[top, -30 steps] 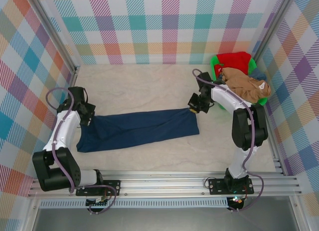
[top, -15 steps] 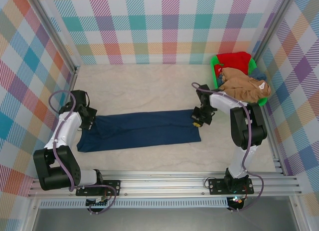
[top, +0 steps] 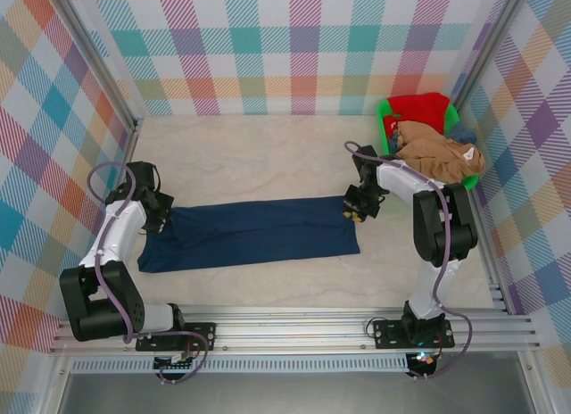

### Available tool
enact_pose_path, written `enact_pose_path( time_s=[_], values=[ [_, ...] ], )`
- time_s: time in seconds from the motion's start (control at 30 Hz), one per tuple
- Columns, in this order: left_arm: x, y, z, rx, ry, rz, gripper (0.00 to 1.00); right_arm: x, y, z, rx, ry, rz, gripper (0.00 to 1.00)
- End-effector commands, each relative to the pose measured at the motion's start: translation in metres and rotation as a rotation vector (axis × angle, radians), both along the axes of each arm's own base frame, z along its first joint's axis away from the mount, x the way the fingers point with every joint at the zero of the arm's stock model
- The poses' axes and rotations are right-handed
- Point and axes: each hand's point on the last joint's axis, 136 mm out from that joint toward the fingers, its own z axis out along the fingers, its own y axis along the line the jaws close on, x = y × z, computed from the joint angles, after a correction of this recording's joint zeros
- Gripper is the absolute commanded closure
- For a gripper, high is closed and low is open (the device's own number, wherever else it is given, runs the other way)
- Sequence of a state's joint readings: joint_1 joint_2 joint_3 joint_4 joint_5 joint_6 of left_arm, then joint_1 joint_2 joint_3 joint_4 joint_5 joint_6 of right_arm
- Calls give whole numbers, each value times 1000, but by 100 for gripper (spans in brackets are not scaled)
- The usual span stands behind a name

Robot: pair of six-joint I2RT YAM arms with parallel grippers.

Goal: Fold and stack the t-shirts

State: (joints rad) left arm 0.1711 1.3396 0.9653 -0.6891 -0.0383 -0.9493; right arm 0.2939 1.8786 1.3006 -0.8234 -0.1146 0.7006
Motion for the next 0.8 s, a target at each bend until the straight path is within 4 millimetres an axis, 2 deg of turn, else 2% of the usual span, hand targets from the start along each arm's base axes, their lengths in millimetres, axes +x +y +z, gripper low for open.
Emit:
enact_pose_path(
  time_s=[0.0,0.3,0.47,0.6,0.77],
  values=[
    [-7,-1,3,8,7,-12,100,-10,-3,3,8,10,-26,79],
    [-6,-1,3,6,6,-14,100,-7,-2,-1,5,12,-25,87],
    [-6,-2,3,6,7,-15,100,-5,-2,2,6,3,-25,100],
    [-4,-2,5,6,0,-18,100,-1,-3,9,-2,-16,-13,100],
    [-4,-1,5,10,1,-18,100,-5,-5,8,-10,-1,-7,100]
  ],
)
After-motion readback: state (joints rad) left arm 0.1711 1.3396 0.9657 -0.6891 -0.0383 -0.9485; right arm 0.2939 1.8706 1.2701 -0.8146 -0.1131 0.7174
